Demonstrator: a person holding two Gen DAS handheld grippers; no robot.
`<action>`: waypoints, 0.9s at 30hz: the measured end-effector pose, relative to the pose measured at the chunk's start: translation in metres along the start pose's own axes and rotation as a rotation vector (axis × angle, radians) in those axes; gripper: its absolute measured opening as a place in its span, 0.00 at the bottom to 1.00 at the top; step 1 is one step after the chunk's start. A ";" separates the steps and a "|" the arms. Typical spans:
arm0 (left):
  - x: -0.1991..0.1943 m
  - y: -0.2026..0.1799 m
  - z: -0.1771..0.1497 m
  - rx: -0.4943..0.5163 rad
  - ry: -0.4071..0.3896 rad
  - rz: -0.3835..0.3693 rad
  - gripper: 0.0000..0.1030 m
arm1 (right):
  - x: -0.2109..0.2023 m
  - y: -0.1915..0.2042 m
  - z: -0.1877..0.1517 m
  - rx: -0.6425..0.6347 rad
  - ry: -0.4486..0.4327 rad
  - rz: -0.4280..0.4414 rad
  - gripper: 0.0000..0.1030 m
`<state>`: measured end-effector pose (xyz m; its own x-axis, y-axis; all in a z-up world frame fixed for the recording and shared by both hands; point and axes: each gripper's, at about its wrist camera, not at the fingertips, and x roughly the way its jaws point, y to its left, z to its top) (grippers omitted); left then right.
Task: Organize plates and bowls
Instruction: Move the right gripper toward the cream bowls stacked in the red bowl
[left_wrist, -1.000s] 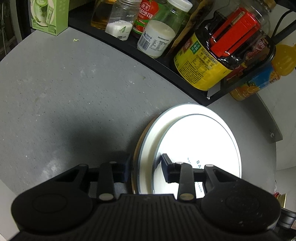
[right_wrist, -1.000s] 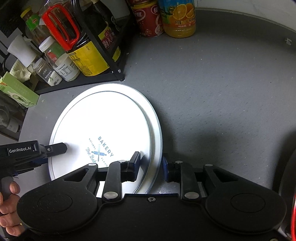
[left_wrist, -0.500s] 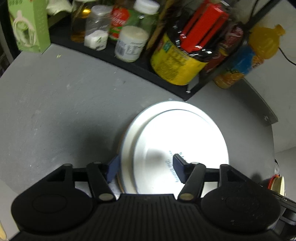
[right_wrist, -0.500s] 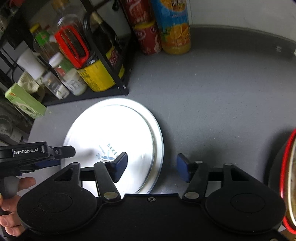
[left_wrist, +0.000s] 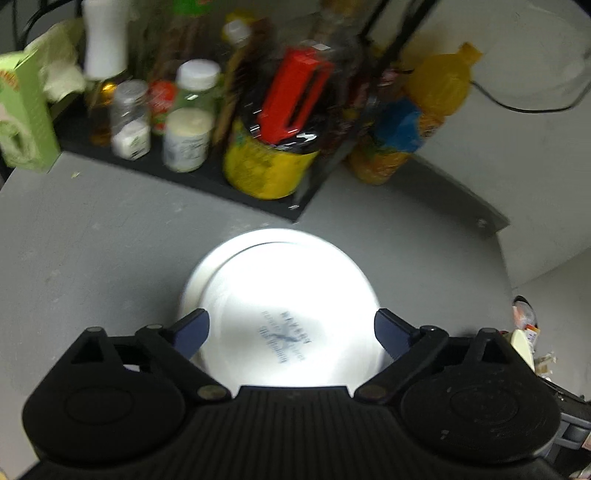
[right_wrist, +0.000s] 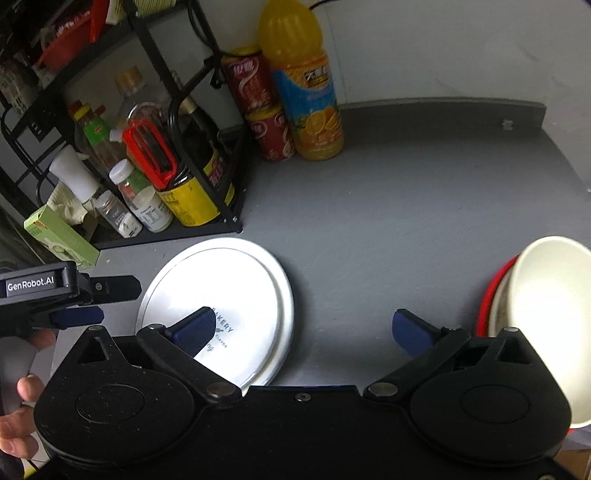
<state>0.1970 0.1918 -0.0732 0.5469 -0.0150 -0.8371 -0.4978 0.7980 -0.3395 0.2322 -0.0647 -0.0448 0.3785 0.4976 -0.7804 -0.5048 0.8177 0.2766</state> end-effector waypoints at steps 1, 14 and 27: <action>-0.001 -0.005 0.000 0.008 -0.004 -0.005 0.99 | -0.003 -0.002 0.000 0.003 -0.008 -0.005 1.00; -0.002 -0.089 -0.004 0.103 -0.011 -0.054 0.99 | -0.074 -0.056 0.002 0.012 -0.129 -0.054 1.00; -0.008 -0.177 -0.032 0.213 -0.009 -0.114 0.99 | -0.115 -0.120 -0.011 0.037 -0.139 -0.054 1.00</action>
<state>0.2590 0.0309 -0.0200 0.5980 -0.1078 -0.7942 -0.2796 0.9006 -0.3328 0.2407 -0.2232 0.0054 0.5093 0.4854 -0.7106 -0.4525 0.8534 0.2587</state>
